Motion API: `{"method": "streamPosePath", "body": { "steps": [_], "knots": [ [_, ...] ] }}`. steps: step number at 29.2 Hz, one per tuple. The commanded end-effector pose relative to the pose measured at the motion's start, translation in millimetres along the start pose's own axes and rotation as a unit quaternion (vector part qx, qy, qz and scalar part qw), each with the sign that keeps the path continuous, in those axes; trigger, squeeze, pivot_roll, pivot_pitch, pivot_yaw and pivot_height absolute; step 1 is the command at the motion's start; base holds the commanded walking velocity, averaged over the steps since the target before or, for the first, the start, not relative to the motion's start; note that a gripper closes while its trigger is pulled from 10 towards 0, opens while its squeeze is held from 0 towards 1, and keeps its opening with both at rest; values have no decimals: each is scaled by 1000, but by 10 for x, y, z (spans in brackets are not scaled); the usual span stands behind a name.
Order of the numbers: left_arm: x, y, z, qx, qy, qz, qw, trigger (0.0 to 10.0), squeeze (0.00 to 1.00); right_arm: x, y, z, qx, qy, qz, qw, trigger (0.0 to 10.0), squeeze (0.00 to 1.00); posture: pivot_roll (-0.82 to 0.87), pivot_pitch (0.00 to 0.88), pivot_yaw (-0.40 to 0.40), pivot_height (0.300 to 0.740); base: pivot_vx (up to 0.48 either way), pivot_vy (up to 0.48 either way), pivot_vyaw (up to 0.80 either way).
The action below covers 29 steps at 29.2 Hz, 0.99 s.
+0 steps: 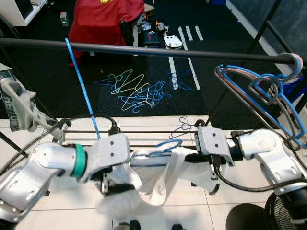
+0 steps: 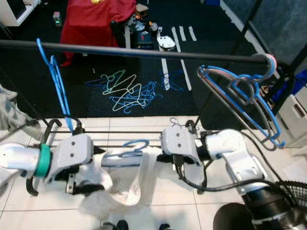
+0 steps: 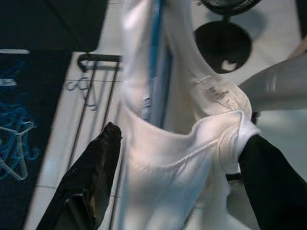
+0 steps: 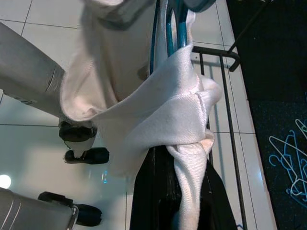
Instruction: Hang hanger
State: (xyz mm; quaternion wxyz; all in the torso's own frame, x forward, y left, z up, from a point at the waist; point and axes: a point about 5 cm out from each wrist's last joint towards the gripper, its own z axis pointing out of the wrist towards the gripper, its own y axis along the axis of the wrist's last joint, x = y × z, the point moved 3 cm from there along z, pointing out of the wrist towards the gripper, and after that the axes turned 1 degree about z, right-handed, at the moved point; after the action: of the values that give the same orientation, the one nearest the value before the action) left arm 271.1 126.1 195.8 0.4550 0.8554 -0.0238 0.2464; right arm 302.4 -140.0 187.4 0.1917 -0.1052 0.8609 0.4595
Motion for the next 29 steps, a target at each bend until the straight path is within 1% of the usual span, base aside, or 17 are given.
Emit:
{"method": "streamPosePath", "body": {
  "steps": [1,2,3,5,6,7,12,13,14,16,17,18,20,22,26,27,29],
  "knots": [
    [50,42,-54,-9,7,-1,1000,10000,0,23,-8,3,-5,4,-1,1000,0,0,-13,126,93,740,0,0,0],
    [50,42,-54,-9,7,-1,1000,10000,0,23,-8,3,-5,4,-1,1000,0,0,-13,126,93,740,0,0,0],
    [64,56,-67,-13,9,-7,1000,10000,247,28,-13,4,-4,4,0,1000,0,0,-14,126,93,740,0,0,0],
    [64,56,-67,-13,9,-7,1000,10000,247,28,-13,4,-4,4,0,1000,0,0,-14,126,93,740,0,0,0],
    [60,78,-73,-21,6,-9,1000,10000,694,31,-15,7,-4,4,1,1000,0,0,-17,128,95,740,0,0,0],
    [34,94,-75,-26,-4,-9,1000,10000,1000,39,-22,7,-4,5,2,1000,0,0,-19,129,96,740,0,0,0],
    [74,124,-89,-36,7,-10,999,10000,1000,67,-63,-11,4,7,5,1000,0,0,-22,128,97,740,0,0,0],
    [125,142,-116,-42,17,-14,999,10000,1000,87,-85,-25,7,7,8,1000,0,0,-22,128,99,740,0,0,0],
    [125,142,-116,-42,17,-14,999,10000,1000,87,-85,-25,7,7,8,1000,0,0,-22,128,99,740,0,0,0],
    [203,175,-205,-56,21,-21,998,10000,1000,125,-125,-50,10,4,15,1000,0,0,-22,127,105,740,0,0,0],
    [203,175,-205,-56,21,-21,998,10000,1000,125,-125,-50,10,4,15,1000,0,0,-22,127,105,740,0,0,0],
    [200,177,-244,-60,12,-20,998,10000,1000,140,-142,-57,11,2,18,1000,0,0,-20,126,109,740,0,0,0],
    [192,173,-252,-60,7,-16,998,10000,1000,149,-148,-57,11,0,20,1000,0,0,-20,123,115,740,0,0,0],
    [215,172,-212,-58,18,-3,998,10000,1000,142,-140,-46,8,-5,20,1000,0,0,-21,121,117,740,0,0,0],
    [239,166,-183,-56,28,-3,998,10000,1000,136,-132,-39,6,-6,20,1000,0,0,-23,119,116,740,0,0,0],
    [250,175,-154,-57,35,2,998,10000,0,131,-125,-35,5,-7,19,1000,0,0,-23,117,116,740,0,0,0],
    [242,167,-119,-56,38,6,998,10000,0,125,-118,-32,4,-8,18,1000,0,0,-22,114,117,740,0,0,0]
  ]
}}
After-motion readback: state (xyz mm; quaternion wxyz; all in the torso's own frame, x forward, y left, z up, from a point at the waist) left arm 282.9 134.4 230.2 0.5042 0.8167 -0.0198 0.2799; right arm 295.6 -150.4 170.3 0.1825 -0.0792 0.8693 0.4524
